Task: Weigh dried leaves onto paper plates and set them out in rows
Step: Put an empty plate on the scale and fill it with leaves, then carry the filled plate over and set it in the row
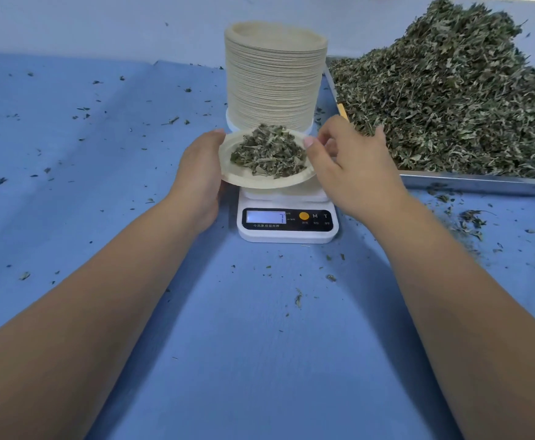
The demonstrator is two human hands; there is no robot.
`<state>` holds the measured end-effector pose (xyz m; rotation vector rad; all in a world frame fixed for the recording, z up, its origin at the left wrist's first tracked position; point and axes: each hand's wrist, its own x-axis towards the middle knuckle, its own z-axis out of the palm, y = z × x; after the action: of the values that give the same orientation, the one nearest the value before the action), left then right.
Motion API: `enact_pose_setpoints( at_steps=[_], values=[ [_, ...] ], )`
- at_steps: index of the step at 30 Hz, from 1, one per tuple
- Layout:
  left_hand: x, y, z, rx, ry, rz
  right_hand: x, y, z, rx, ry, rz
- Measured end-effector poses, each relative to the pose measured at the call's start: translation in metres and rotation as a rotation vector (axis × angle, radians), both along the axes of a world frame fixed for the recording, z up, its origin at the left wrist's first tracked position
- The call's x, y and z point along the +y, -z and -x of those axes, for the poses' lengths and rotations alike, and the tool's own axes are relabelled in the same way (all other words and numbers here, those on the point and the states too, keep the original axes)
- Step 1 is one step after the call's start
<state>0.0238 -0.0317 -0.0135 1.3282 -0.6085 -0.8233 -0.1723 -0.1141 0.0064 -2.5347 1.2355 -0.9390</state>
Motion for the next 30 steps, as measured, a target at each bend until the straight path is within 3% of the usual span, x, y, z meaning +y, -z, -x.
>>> enact_pose_setpoints(
  at_steps=[4,9,22,24,28,30],
  values=[
    [0.006,-0.009,-0.020,0.135,-0.199,0.015,0.024,0.000,-0.017,0.067,-0.138,-0.039],
    [0.040,-0.008,-0.044,0.066,-0.316,0.059,0.049,0.003,-0.036,0.201,-0.327,-0.091],
    [0.158,-0.014,-0.108,0.031,-0.535,0.036,0.126,-0.010,-0.115,0.171,-0.533,-0.259],
    [0.174,-0.014,-0.117,0.034,-0.583,0.032,0.139,-0.016,-0.133,0.209,-0.536,-0.241],
    [0.203,-0.019,-0.128,0.074,-0.680,0.042,0.163,-0.024,-0.173,0.327,-0.540,0.012],
    [0.214,-0.022,-0.131,0.087,-0.692,0.023,0.174,-0.024,-0.188,0.331,-0.592,0.017]
  ],
)
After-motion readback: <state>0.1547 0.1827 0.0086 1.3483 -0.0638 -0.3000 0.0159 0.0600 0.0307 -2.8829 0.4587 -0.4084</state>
